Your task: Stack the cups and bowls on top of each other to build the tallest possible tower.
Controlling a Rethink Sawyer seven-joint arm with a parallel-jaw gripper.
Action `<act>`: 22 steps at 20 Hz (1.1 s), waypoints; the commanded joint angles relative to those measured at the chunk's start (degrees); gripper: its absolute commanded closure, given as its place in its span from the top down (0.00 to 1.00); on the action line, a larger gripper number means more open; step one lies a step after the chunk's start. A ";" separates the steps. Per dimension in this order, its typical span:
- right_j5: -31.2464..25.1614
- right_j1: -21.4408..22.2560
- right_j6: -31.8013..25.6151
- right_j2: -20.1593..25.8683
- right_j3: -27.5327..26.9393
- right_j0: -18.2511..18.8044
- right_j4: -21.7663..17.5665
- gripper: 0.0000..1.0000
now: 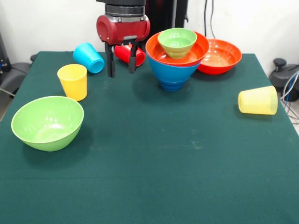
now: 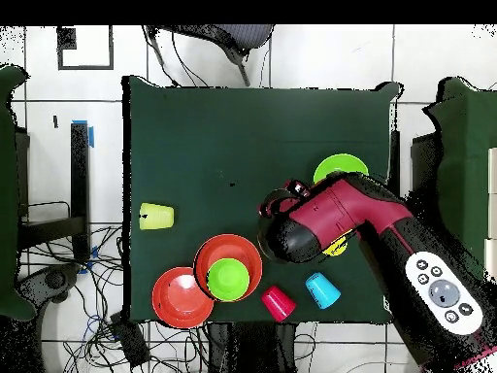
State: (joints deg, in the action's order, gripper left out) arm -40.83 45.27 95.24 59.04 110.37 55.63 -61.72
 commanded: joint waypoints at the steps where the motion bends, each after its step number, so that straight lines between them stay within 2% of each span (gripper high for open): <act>1: -10.98 2.84 0.30 -8.52 -2.66 -6.45 3.76 1.00; 6: -9.91 3.02 -0.63 -10.53 -3.09 -7.01 4.22 1.00; 10: -9.72 0.44 -2.08 -12.41 -5.72 -7.61 3.88 1.00; 22: -11.17 -4.90 -12.60 -12.81 -15.50 -5.07 6.18 1.00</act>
State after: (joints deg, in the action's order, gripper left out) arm -46.00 45.12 95.24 50.25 101.23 50.98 -55.58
